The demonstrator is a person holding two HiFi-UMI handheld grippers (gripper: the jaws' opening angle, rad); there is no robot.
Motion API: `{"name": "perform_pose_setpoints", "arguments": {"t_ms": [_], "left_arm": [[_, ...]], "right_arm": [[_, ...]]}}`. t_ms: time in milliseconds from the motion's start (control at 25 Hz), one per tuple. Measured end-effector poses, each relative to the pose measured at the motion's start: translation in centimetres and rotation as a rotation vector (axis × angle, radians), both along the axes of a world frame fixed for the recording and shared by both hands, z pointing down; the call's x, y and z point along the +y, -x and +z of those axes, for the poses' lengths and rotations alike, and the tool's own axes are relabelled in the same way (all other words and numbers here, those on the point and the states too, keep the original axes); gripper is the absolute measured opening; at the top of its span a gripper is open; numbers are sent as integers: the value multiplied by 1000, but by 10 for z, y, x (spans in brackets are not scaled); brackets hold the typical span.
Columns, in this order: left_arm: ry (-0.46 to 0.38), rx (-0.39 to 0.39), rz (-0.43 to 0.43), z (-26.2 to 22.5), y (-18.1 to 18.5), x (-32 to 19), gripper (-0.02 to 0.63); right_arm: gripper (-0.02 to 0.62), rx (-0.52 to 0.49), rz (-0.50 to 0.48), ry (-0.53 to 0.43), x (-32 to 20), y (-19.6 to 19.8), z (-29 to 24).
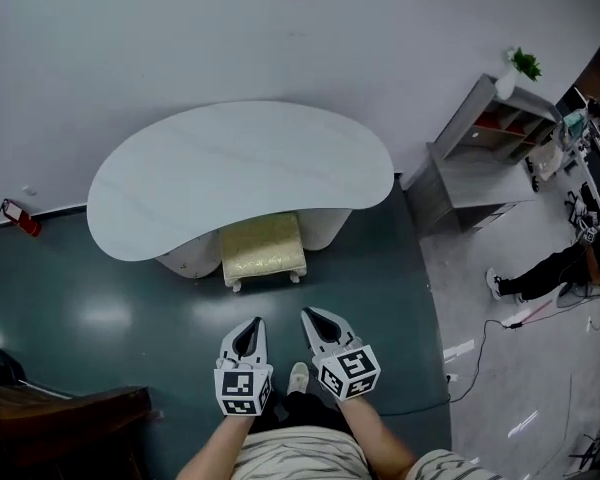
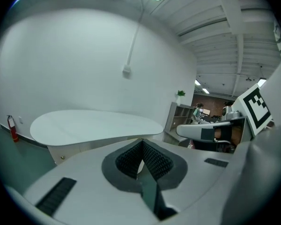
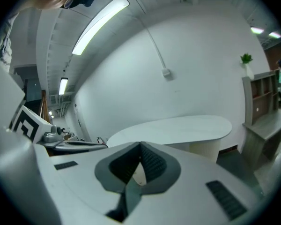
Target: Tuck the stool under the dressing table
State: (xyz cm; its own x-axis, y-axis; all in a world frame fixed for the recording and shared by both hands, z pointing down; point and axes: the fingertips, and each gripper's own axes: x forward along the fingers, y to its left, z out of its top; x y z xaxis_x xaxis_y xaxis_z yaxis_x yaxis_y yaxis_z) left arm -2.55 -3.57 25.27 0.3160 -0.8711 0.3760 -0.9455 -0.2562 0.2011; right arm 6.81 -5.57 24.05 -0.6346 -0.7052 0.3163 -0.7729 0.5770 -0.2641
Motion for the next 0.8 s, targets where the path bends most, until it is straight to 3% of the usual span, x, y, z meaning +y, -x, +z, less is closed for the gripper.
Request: {"name": "perform_pose_setpoints", "arguments": {"t_ms": [360,800], "left_arm": [[-188,2,10,-116,-1,7,6],[-361,-10,25,-202,-4,-3,6]], "right_arm": [[12,-35,6,-177,12,9,-114],[12,-69,24,-348,4,12,-196]]}}
